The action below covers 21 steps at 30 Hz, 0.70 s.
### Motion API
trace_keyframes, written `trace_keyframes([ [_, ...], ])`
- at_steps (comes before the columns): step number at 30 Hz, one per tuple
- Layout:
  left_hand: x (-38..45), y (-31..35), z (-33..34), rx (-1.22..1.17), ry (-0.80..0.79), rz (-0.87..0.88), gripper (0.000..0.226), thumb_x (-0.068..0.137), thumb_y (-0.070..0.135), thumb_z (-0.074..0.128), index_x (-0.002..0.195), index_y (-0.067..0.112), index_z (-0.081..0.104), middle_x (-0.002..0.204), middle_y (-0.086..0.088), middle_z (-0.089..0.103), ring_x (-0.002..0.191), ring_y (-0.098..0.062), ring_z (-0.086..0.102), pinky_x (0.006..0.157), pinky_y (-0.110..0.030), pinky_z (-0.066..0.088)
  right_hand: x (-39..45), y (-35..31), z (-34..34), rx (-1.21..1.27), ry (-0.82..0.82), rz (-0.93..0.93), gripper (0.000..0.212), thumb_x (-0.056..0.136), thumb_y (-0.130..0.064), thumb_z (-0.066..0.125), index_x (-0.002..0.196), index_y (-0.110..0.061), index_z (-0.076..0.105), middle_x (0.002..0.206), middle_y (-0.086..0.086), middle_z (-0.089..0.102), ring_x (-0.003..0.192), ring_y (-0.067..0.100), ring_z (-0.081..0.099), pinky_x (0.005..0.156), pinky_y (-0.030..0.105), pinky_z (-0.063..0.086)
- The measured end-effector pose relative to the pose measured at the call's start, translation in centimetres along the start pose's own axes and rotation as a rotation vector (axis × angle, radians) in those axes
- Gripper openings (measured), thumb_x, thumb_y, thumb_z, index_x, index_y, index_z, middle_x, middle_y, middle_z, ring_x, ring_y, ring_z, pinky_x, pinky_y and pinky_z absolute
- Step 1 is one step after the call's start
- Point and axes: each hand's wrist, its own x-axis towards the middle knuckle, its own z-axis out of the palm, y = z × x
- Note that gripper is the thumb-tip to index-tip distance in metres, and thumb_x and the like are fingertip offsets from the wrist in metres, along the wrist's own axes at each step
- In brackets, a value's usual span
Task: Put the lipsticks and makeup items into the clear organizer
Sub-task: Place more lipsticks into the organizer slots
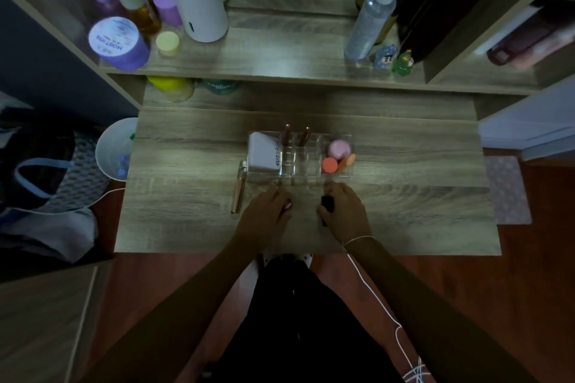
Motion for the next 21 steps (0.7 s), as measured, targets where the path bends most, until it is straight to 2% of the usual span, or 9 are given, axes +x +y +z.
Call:
trace_keyframes([
  [3, 0.1, 0.3, -0.6, -0.041, 0.040, -0.003, 0.020, 0.092, 0.023, 0.055, 0.109, 0.013, 0.057, 0.109, -0.008, 0.057, 0.096, -0.024, 0.056, 0.077, -0.039, 0.050, 0.0, -0.7, -0.4, 0.034, -0.015, -0.039, 0.037, 0.079, -0.014, 0.069, 0.114, -0.010, 0.059, 0.118, 0.015, 0.059, 0.106, 0.033, 0.058, 0.088, 0.042, 0.049],
  [6, 0.6, 1.0, -1.7, -0.082, 0.087, 0.007, 0.020, 0.095, 0.023, 0.054, 0.111, 0.013, 0.058, 0.110, -0.010, 0.059, 0.094, -0.023, 0.058, 0.076, -0.035, 0.049, -0.3, -1.9, -1.3, 0.097, 0.022, -0.071, 0.033, 0.078, -0.015, 0.072, 0.109, -0.014, 0.062, 0.108, 0.012, 0.068, 0.095, 0.030, 0.064, 0.084, 0.038, 0.051],
  [8, 1.1, 1.7, -2.7, -0.117, 0.134, 0.019, 0.024, 0.095, 0.022, 0.055, 0.117, 0.013, 0.058, 0.112, -0.011, 0.061, 0.095, -0.023, 0.060, 0.080, -0.037, 0.051, -0.2, -2.8, -2.0, 0.124, 0.062, -0.086, 0.030, 0.078, -0.016, 0.073, 0.104, -0.016, 0.061, 0.099, 0.011, 0.071, 0.087, 0.028, 0.068, 0.079, 0.036, 0.053],
  [10, 1.5, 2.4, -3.9, -0.144, 0.210, 0.029, 0.026, 0.093, 0.020, 0.058, 0.118, 0.012, 0.058, 0.108, -0.012, 0.063, 0.092, -0.022, 0.062, 0.078, -0.037, 0.053, 0.1, -3.7, -2.9, 0.166, 0.109, -0.084, 0.033, 0.078, -0.017, 0.074, 0.107, -0.017, 0.060, 0.096, 0.010, 0.073, 0.083, 0.025, 0.070, 0.078, 0.032, 0.053],
  [12, 2.0, 3.0, -5.0, -0.202, 0.308, 0.042, 0.024, 0.090, 0.018, 0.063, 0.114, 0.012, 0.061, 0.104, -0.010, 0.064, 0.088, -0.017, 0.063, 0.074, -0.029, 0.052, 0.5, -4.4, -3.9, 0.207, 0.154, -0.081, 0.034, 0.078, -0.016, 0.074, 0.110, -0.017, 0.061, 0.097, 0.010, 0.073, 0.085, 0.023, 0.070, 0.078, 0.025, 0.052],
  [15, 3.3, 3.4, -6.5, -0.300, 0.371, 0.020, 0.022, 0.088, 0.019, 0.065, 0.109, 0.017, 0.060, 0.105, -0.004, 0.063, 0.086, -0.005, 0.062, 0.072, -0.010, 0.046, 1.6, -5.1, -5.5, 0.205, 0.221, -0.117, 0.025, 0.078, -0.013, 0.075, 0.102, -0.013, 0.066, 0.097, 0.008, 0.073, 0.081, 0.012, 0.066, 0.072, 0.005, 0.043],
  [18, 4.6, 3.5, -7.4, -0.388, 0.418, -0.020, 0.025, 0.083, 0.017, 0.070, 0.106, 0.017, 0.061, 0.104, 0.000, 0.062, 0.084, 0.005, 0.058, 0.075, -0.001, 0.045, 2.8, -5.5, -6.8, 0.278, 0.244, -0.122, 0.023, 0.074, -0.003, 0.075, 0.095, -0.010, 0.068, 0.098, 0.010, 0.070, 0.073, 0.003, 0.060, 0.070, 0.003, 0.045],
  [21, 5.4, 3.6, -7.6, -0.421, 0.466, -0.050, 0.026, 0.082, 0.016, 0.073, 0.106, 0.017, 0.062, 0.102, 0.003, 0.062, 0.084, 0.005, 0.058, 0.077, -0.003, 0.046, 4.0, -5.6, -7.4, 0.285, 0.280, -0.138, 0.025, 0.070, 0.002, 0.076, 0.088, -0.013, 0.067, 0.093, 0.010, 0.069, 0.069, -0.002, 0.055, 0.067, 0.001, 0.043],
])
